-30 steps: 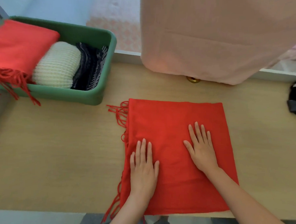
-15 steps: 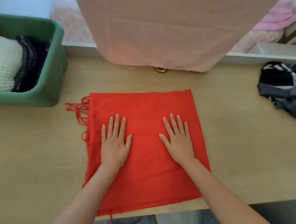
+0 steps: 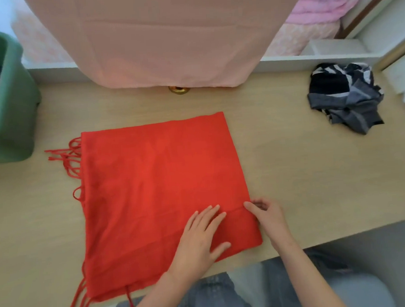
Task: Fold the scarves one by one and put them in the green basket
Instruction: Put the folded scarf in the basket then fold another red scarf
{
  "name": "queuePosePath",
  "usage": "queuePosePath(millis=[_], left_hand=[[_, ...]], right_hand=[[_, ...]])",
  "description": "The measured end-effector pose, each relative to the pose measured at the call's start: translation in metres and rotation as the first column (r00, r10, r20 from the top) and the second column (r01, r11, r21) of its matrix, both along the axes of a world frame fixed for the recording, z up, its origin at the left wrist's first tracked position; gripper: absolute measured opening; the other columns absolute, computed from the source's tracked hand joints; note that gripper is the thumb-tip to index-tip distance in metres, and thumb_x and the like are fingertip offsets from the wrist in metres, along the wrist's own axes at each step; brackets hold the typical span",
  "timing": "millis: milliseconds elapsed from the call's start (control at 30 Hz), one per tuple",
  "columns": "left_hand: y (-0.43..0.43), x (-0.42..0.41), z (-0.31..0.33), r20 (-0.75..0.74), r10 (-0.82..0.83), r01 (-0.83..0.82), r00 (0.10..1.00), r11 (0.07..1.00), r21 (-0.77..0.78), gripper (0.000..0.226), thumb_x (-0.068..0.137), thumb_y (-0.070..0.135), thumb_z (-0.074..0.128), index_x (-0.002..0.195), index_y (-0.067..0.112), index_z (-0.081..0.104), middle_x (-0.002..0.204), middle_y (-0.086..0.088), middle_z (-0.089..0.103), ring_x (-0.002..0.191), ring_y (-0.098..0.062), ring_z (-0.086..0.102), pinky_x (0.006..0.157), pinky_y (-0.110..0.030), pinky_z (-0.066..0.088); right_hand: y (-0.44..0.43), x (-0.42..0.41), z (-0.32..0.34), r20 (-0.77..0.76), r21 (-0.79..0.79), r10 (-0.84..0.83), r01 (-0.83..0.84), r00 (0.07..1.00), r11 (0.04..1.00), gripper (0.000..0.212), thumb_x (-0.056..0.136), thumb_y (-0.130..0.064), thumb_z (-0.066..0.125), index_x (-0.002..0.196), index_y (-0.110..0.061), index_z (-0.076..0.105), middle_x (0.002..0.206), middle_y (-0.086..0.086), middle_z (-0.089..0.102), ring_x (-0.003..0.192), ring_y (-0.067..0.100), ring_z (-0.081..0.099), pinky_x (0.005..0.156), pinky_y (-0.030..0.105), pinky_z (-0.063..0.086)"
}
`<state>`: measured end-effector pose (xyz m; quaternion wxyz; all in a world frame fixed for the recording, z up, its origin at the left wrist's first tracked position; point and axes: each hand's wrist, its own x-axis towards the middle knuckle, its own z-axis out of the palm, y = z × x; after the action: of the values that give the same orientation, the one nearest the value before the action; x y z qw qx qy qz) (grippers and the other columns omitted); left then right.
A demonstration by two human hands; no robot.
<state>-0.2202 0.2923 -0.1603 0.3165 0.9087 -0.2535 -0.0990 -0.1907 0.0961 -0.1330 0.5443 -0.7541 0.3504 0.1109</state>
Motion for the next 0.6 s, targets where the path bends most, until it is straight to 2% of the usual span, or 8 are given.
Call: queuePosePath(millis=[100, 167, 233, 267, 333, 433, 533, 600], left_hand=[[-0.014, 0.003, 0.016, -0.304, 0.16, -0.232, 0.939, 0.947, -0.22, 0.06, 0.083, 0.06, 0.057, 0.135, 0.031, 0.048, 0.135, 0.02, 0.047, 0.12, 0.006, 0.046, 0.103, -0.015, 0.032], [-0.022, 0.015, 0.026, -0.595, 0.272, -0.553, 0.756, 0.752, -0.358, 0.047, 0.084, 0.044, 0.067, 0.126, 0.03, 0.054, 0.122, 0.014, 0.058, 0.104, 0.006, 0.057, 0.09, -0.011, 0.042], [-0.023, 0.031, 0.028, -0.745, 0.342, -0.763, 0.572, 0.554, -0.332, 0.037, 0.084, 0.03, 0.07, 0.119, 0.024, 0.058, 0.112, 0.009, 0.064, 0.096, 0.004, 0.06, 0.081, -0.007, 0.042], [-0.021, 0.038, 0.026, -0.735, 0.39, -0.784, 0.554, 0.542, -0.302, 0.034, 0.084, 0.025, 0.071, 0.116, 0.022, 0.058, 0.108, 0.01, 0.064, 0.095, 0.004, 0.059, 0.079, -0.004, 0.041], [-0.015, 0.046, 0.021, -0.675, 0.451, -0.759, 0.584, 0.599, -0.257, 0.028, 0.083, 0.018, 0.072, 0.109, 0.02, 0.061, 0.099, 0.013, 0.063, 0.091, 0.0, 0.058, 0.076, -0.003, 0.04], [-0.009, 0.048, 0.013, -0.668, 0.473, -0.764, 0.574, 0.604, -0.228, 0.015, 0.084, 0.014, 0.071, 0.097, 0.018, 0.066, 0.094, 0.004, 0.069, 0.096, -0.014, 0.064, 0.086, -0.022, 0.048], [-0.002, 0.045, 0.006, -0.643, 0.511, -0.772, 0.571, 0.601, -0.208, 0.011, 0.087, 0.012, 0.068, 0.096, 0.017, 0.067, 0.093, 0.004, 0.069, 0.097, -0.016, 0.064, 0.092, -0.031, 0.048], [0.003, 0.043, 0.005, -0.581, 0.532, -0.744, 0.616, 0.636, -0.205, 0.011, 0.088, 0.011, 0.066, 0.096, 0.019, 0.066, 0.09, 0.011, 0.067, 0.094, -0.014, 0.064, 0.089, -0.024, 0.047]], right_hand=[[0.014, 0.006, 0.01, 0.081, 0.097, -0.037, 0.029, 0.996, 0.995, 0.007, 0.085, -0.01, 0.069, 0.082, -0.015, 0.065, 0.08, 0.007, 0.065, 0.072, 0.015, 0.059, 0.062, 0.022, 0.046], [0.03, 0.01, 0.017, 0.133, 0.172, 0.042, -0.065, 0.99, 0.983, 0.012, 0.089, -0.007, 0.063, 0.087, -0.019, 0.066, 0.081, 0.002, 0.066, 0.067, 0.006, 0.06, 0.056, 0.018, 0.046], [0.046, 0.011, 0.018, 0.174, 0.209, 0.212, -0.246, 0.962, 0.946, 0.025, 0.094, -0.002, 0.052, 0.096, -0.022, 0.067, 0.083, -0.002, 0.066, 0.065, 0.001, 0.06, 0.056, 0.018, 0.049], [0.052, 0.01, 0.017, 0.189, 0.204, 0.279, -0.315, 0.942, 0.927, 0.03, 0.095, 0.001, 0.048, 0.099, -0.022, 0.066, 0.085, -0.003, 0.067, 0.066, 0.001, 0.06, 0.058, 0.018, 0.05], [0.054, 0.007, 0.014, 0.217, 0.201, 0.276, -0.32, 0.936, 0.926, 0.035, 0.096, 0.003, 0.044, 0.102, -0.023, 0.065, 0.089, -0.004, 0.068, 0.069, 0.003, 0.062, 0.062, 0.019, 0.05], [0.038, -0.001, 0.012, 0.244, 0.192, 0.078, -0.127, 0.967, 0.973, 0.03, 0.096, -0.001, 0.049, 0.098, -0.025, 0.065, 0.088, -0.004, 0.07, 0.068, 0.005, 0.062, 0.06, 0.019, 0.05], [0.025, -0.008, 0.003, 0.207, -0.001, 0.041, -0.042, 0.977, 0.999, 0.015, 0.09, -0.016, 0.064, 0.095, -0.03, 0.064, 0.092, -0.007, 0.068, 0.08, 0.009, 0.062, 0.073, 0.023, 0.049], [0.031, -0.01, -0.004, 0.166, -0.122, 0.086, -0.066, 0.982, 0.99, 0.019, 0.084, -0.028, 0.071, 0.102, -0.027, 0.063, 0.101, -0.007, 0.063, 0.092, 0.009, 0.059, 0.082, 0.023, 0.047]])
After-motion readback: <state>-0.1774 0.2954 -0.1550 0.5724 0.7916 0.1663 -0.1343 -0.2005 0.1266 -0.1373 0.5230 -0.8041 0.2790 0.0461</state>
